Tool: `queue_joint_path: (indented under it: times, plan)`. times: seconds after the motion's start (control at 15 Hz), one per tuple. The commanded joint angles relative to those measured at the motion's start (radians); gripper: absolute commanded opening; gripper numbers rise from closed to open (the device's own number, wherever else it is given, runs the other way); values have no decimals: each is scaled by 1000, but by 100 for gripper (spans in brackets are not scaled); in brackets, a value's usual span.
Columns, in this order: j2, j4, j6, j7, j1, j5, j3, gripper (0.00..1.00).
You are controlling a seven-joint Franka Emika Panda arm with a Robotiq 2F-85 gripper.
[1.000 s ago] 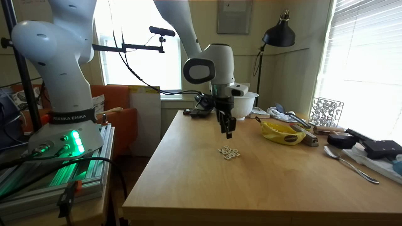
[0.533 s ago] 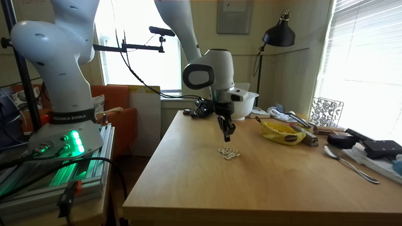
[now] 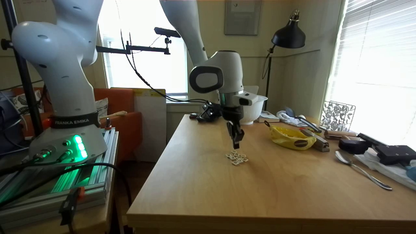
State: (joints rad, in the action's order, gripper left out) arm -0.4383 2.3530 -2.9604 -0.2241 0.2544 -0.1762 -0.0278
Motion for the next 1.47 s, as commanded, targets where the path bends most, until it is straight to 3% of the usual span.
queue_joint_path:
  times: [0.0, 0.73, 1.13, 1.4]
  plan:
    - [-1, 10, 2, 52, -15, 37, -14, 0]
    - [-42, -4, 10, 50, 17, 13, 29, 0]
    - [-42, -8, 74, -191, 198, -7, 230, 0]
    - [-52, -16, 102, -356, 253, 21, 268, 0]
